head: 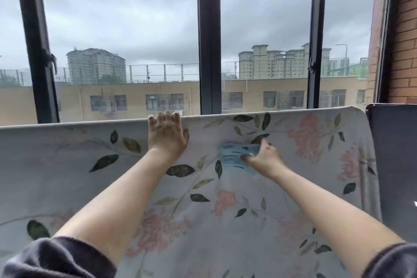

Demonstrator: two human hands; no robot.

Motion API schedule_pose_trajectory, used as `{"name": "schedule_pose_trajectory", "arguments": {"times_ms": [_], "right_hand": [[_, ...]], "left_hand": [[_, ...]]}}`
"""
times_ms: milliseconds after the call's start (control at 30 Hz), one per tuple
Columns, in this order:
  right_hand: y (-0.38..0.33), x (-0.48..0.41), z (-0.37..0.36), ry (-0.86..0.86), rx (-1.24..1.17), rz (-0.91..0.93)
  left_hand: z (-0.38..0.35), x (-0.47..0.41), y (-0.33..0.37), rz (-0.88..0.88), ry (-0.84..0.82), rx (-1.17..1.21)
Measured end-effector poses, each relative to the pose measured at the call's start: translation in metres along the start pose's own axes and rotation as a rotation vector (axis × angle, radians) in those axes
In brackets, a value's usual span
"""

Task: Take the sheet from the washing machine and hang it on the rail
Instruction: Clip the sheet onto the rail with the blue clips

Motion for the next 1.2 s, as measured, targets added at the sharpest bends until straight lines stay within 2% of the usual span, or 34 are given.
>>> {"name": "schedule_pose_trajectory", "arguments": {"times_ms": [333, 700, 1000, 1200], "right_hand": [[0.071, -0.051, 0.040, 0.020, -0.034, -0.015], [0.153, -0.127, 0.114, 0.079, 0.089, -0.082], [0.235, -0.155, 0.179, 0.207, 0.129, -0.229], [0.274, -0.172, 0.226, 0.245, 0.182, -0.229]], "left_hand": [[0.006, -0.046, 0.122, -0.136, 0.172, 0.036], [0.022, -0.110, 0.287, -0.360, 0.299, 0.055], [0.033, -0.134, 0.371, -0.400, 0.351, 0.072], [0.041, -0.145, 0.427, -0.400, 0.382, 0.058]]}}
Point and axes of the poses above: each hand's wrist, its own x-axis away from the middle knuckle, its own z-axis out of the back of the hand, y = z × x, the point moved 6 cm from there along -x, towards the middle knuckle, and after that the axes turned 9 degrees about -x, right-handed, at the moved point
